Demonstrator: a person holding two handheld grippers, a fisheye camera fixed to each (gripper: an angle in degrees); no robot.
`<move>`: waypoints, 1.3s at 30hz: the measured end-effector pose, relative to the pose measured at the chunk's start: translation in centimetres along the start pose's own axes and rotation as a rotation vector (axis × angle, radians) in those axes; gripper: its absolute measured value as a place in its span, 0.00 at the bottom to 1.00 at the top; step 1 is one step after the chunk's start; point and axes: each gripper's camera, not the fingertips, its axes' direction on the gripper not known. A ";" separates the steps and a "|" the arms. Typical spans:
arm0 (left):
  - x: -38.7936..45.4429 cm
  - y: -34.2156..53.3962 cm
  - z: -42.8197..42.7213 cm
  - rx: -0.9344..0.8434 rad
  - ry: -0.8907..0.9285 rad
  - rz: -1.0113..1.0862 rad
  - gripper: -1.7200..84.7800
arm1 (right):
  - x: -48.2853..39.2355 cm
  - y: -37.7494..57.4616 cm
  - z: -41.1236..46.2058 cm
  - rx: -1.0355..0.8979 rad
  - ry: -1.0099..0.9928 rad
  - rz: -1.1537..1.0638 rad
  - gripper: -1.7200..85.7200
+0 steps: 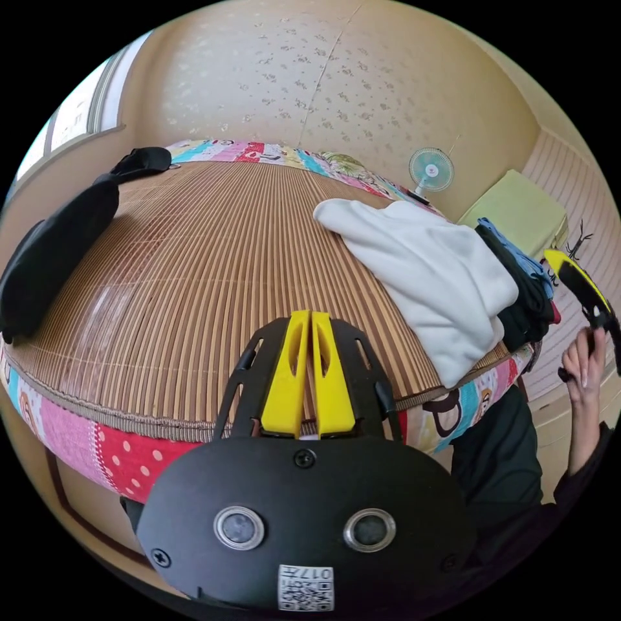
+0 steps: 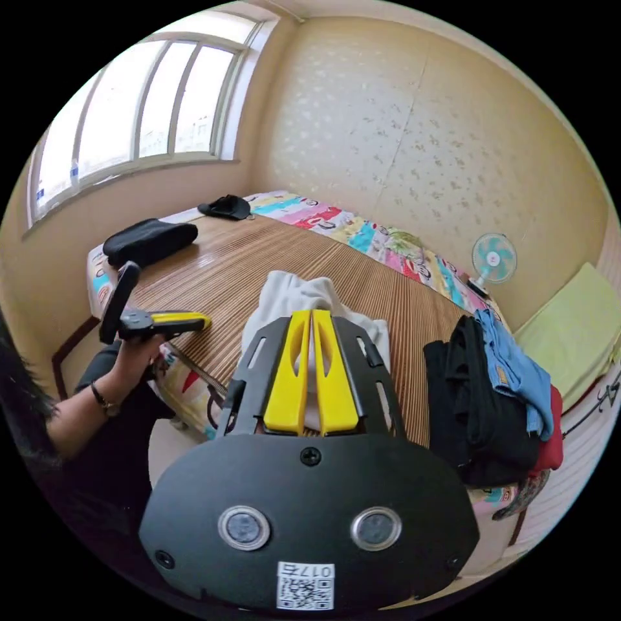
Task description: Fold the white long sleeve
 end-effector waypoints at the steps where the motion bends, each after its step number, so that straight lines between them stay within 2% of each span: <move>1: -0.9 0.0 0.0 0.005 0.027 -0.022 0.01 | 1.8 -1.7 2.4 -0.039 -0.040 0.039 0.09; 3: -2.2 0.1 0.1 0.014 0.063 -0.049 0.01 | 3.9 -3.7 7.3 -0.148 -0.150 0.087 0.17; 6: -3.8 0.1 0.0 0.027 0.105 -0.065 0.01 | 4.6 -4.7 16.5 -0.402 -0.491 0.157 0.21; 7: -4.4 0.2 0.0 0.032 0.130 -0.056 0.01 | 3.3 -4.4 17.6 -0.417 -0.583 0.164 0.21; 11: -6.5 0.1 0.1 0.033 0.182 -0.075 0.01 | -5.7 -1.4 11.9 -0.238 -0.608 -0.153 0.15; 13: -7.6 0.0 0.1 0.034 0.209 -0.101 0.01 | -8.2 0.5 10.1 -0.228 -0.661 -0.238 0.13; 17: -11.1 0.2 0.5 0.046 0.339 -0.194 0.01 | -9.9 3.9 7.2 -0.279 -0.590 -0.398 0.13; 22: -13.3 0.0 0.8 0.042 0.386 -0.228 0.01 | -6.0 1.6 2.9 -0.230 -0.607 -0.434 0.11; 25: -14.1 -0.1 0.8 0.046 0.387 -0.233 0.01 | -1.8 -2.5 1.0 -0.119 -0.542 -0.302 0.12; 27: -14.6 -0.1 0.8 0.051 0.392 -0.241 0.01 | 0.3 -5.4 1.4 -0.134 -0.457 -0.168 0.16; 28: -14.9 -0.1 0.8 0.054 0.393 -0.244 0.01 | 1.4 -6.9 2.2 -0.137 -0.388 -0.096 0.20; 31: -15.2 -0.3 0.6 0.053 0.375 -0.234 0.01 | 2.9 -9.6 7.0 -0.153 -0.213 -0.027 0.24; 33: -15.4 -0.3 0.5 0.055 0.364 -0.226 0.01 | 3.8 -10.1 12.8 -0.290 -0.107 0.027 0.23; 34: -15.6 -0.4 0.4 0.055 0.358 -0.222 0.01 | 4.3 -9.5 17.6 -0.432 -0.076 0.054 0.22; 35: -15.8 -0.4 0.3 0.054 0.354 -0.219 0.01 | 4.6 -8.1 22.1 -0.592 -0.082 0.060 0.21; 36: -15.8 -0.4 0.3 0.054 0.352 -0.218 0.01 | 4.6 -7.2 23.9 -0.657 -0.104 0.060 0.18; 37: -16.0 -0.4 0.1 0.054 0.350 -0.214 0.01 | 4.5 -5.6 25.0 -0.663 -0.153 0.057 0.14; 38: -16.2 -0.5 -0.1 0.051 0.345 -0.211 0.01 | 4.6 -4.9 23.0 -0.556 -0.135 0.055 0.11; 39: -16.3 -0.5 -0.2 0.049 0.343 -0.211 0.01 | 4.6 -4.7 22.0 -0.531 -0.134 0.052 0.10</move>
